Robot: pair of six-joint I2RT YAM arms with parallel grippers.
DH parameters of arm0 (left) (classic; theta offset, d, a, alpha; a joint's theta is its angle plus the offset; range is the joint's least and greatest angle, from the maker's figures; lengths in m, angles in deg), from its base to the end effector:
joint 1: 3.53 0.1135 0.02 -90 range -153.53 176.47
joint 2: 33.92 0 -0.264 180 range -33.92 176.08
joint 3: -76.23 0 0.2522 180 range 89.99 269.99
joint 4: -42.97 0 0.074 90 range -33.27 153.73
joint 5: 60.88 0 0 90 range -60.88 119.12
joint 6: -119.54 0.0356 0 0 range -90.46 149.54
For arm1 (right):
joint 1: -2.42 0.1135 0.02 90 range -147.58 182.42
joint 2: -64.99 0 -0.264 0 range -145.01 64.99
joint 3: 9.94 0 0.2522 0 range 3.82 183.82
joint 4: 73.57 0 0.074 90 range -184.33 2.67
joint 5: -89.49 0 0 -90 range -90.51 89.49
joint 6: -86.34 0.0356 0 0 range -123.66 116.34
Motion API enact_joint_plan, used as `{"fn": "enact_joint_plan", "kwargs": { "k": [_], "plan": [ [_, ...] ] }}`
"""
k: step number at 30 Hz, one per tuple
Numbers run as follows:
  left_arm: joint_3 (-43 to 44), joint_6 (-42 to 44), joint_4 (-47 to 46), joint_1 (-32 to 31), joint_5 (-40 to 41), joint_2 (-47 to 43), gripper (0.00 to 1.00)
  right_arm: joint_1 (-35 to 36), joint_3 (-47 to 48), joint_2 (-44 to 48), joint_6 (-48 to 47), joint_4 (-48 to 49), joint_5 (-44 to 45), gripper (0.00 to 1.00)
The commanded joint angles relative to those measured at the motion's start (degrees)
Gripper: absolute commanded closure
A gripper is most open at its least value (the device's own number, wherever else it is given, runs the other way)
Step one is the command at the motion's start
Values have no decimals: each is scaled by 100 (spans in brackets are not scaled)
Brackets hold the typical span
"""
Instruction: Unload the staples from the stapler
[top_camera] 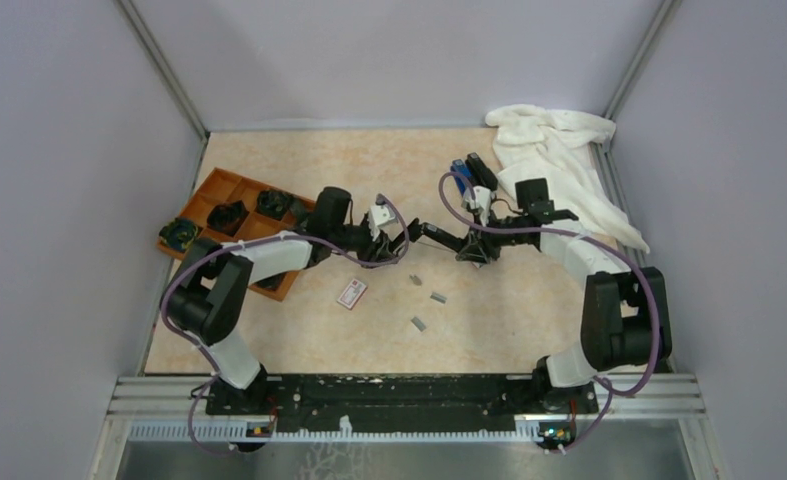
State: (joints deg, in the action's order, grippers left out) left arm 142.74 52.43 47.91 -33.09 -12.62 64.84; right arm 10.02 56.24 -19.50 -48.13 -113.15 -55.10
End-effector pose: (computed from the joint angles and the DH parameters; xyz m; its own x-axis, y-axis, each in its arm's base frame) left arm 0.2959 -0.1951 0.1791 -0.1618 0.4254 -0.8904 0.9686 0.2409 -0.0609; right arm 0.2780 0.0664 0.2169 -0.2446 -0.4421 -0.8629 -0.9493 0.2905 0.1203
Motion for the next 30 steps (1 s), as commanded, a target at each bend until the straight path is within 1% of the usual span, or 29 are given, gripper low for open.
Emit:
{"fn": "enact_joint_plan", "kwargs": {
  "k": [1,6,9,12,13,14,15,17,19,21,23,24,25,28,30],
  "plan": [
    [-230,179,-177,-5,385,-370,100,-109,-64,224,-682,356,615,100],
    [-82,-116,-207,-99,315,-373,100,-49,54,300,-376,314,384,100],
    [-54,-572,-436,-172,239,-545,100,10,234,474,-29,213,163,100],
    [-63,-1381,-909,-260,-22,-815,100,33,498,690,542,175,-211,100],
    [-107,-1773,-1179,-295,-140,-924,100,39,582,767,805,191,-351,100],
    [-213,-2236,-1674,-334,-329,-1034,100,40,659,857,1133,267,-489,100],
    [-339,-2806,-2284,-391,-425,-1151,100,40,735,942,1446,356,-693,100],
    [-699,-4035,-3916,-580,-434,-1292,100,40,849,1134,2270,627,-1008,100],
    [-837,-4937,-4957,-838,-229,-1263,100,35,840,1347,3240,1244,-1284,100],
    [-774,-5417,-5309,-1149,105,-1144,100,42,676,1641,4257,2064,-1482,100],
    [-677,-5648,-5509,-1435,415,-984,99,49,433,1847,5055,2714,-1572,100],
    [-655,-5792,-5678,-1548,508,-894,97,45,360,1917,5338,2925,-1593,100],
    [-658,-5944,-5915,-1678,569,-815,92,49,294,1967,5561,3095,-1620,100],
    [-749,-6365,-6592,-1835,641,-609,67,43,25,2117,6038,3555,-1667,100],
    [-930,-6543,-6959,-1848,657,-566,51,43,-225,2229,6514,4117,-1669,100]
  ]
}}
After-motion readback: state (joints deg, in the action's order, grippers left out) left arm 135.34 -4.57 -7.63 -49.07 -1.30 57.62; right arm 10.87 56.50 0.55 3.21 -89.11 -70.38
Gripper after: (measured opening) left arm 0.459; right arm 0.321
